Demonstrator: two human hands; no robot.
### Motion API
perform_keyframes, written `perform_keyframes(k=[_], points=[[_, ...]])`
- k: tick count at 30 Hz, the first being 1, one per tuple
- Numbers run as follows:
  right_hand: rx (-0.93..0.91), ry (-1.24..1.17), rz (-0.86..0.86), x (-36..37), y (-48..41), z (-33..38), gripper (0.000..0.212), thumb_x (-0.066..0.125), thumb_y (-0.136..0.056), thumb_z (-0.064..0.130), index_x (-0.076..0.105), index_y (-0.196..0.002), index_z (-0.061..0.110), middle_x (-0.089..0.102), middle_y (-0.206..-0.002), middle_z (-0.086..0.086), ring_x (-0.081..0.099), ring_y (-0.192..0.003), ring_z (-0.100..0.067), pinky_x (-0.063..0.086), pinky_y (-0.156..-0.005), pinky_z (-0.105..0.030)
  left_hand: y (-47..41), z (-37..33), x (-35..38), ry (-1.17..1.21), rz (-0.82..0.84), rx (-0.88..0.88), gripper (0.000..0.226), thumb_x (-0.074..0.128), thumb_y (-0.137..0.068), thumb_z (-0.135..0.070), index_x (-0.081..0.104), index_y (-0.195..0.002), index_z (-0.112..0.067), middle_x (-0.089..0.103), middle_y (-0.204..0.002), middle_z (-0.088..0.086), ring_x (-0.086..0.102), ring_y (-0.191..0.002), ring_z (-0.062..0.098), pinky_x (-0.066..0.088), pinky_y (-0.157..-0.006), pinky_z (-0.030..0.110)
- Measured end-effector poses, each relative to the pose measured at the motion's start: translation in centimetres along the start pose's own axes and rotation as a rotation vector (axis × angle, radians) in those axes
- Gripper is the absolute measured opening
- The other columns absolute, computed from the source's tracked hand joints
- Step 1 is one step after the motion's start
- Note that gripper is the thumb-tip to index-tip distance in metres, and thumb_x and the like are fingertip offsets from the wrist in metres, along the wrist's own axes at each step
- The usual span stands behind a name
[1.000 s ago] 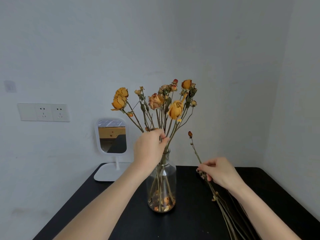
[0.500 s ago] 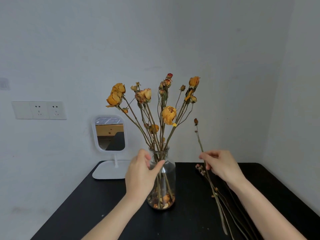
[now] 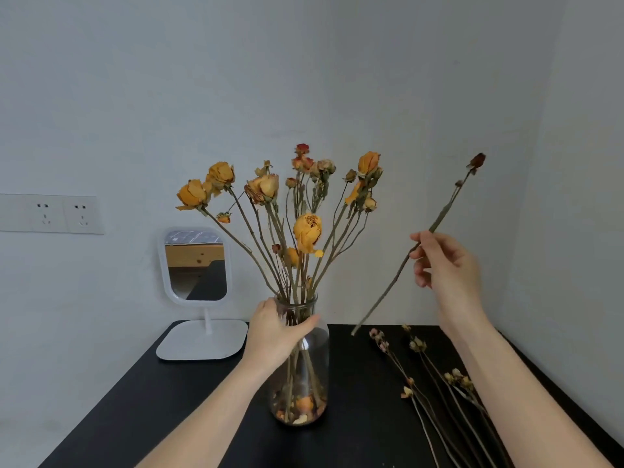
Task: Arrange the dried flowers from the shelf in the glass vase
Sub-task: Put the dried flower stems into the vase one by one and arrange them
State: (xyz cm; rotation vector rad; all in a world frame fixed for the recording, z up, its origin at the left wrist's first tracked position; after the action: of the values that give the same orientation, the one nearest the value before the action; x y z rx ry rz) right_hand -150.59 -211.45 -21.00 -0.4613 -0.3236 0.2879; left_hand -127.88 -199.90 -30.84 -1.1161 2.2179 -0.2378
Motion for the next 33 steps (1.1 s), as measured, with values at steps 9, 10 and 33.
perform_keyframes(k=[9, 10, 33], points=[[-0.115, -0.133, 0.035, 2.3, 0.1, 1.1, 0.021, 0.045, -0.097, 0.019, 0.063, -0.086, 0.014, 0.060, -0.062, 0.005, 0.053, -0.051, -0.006, 0.047, -0.047, -0.017, -0.2, 0.8, 0.4, 0.176, 0.196, -0.043, 0.051, 0.073, -0.077, -0.030, 0.048, -0.121, -0.030, 0.053, -0.113, -0.020, 0.045, -0.110, 0.001, 0.038, -0.097, 0.025], [-0.133, -0.142, 0.042, 2.6, 0.0, 1.4, 0.021, 0.044, -0.097, 0.018, 0.062, -0.086, 0.014, 0.059, -0.064, 0.003, 0.053, -0.051, -0.006, 0.047, -0.047, -0.017, -0.2, 0.9, 0.5, 0.189, 0.209, -0.044, 0.052, 0.072, -0.077, -0.029, 0.046, -0.122, -0.031, 0.051, -0.114, -0.020, 0.044, -0.112, 0.001, 0.036, -0.098, 0.027], [-0.235, 0.503, 0.352, 9.8, -0.1, 1.0, 0.018, 0.058, -0.091, 0.026, 0.063, -0.075, 0.018, 0.058, -0.060, 0.007, 0.052, -0.045, 0.004, 0.040, -0.043, -0.007, -0.9, 0.9, 0.3, 0.125, 0.036, 0.025, 0.038, 0.078, -0.064, -0.047, 0.046, -0.084, -0.046, 0.053, -0.088, -0.029, 0.046, -0.085, -0.015, 0.030, -0.066, 0.006]])
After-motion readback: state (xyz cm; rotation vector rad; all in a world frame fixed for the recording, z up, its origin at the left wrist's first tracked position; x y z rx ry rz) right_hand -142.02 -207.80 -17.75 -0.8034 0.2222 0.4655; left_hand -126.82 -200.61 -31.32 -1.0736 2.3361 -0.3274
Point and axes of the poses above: each hand's wrist, its own y-axis away from the middle knuckle, its own x-axis out of the palm, z = x × y, the point moved 6 cm from there along -y, towards the middle knuckle
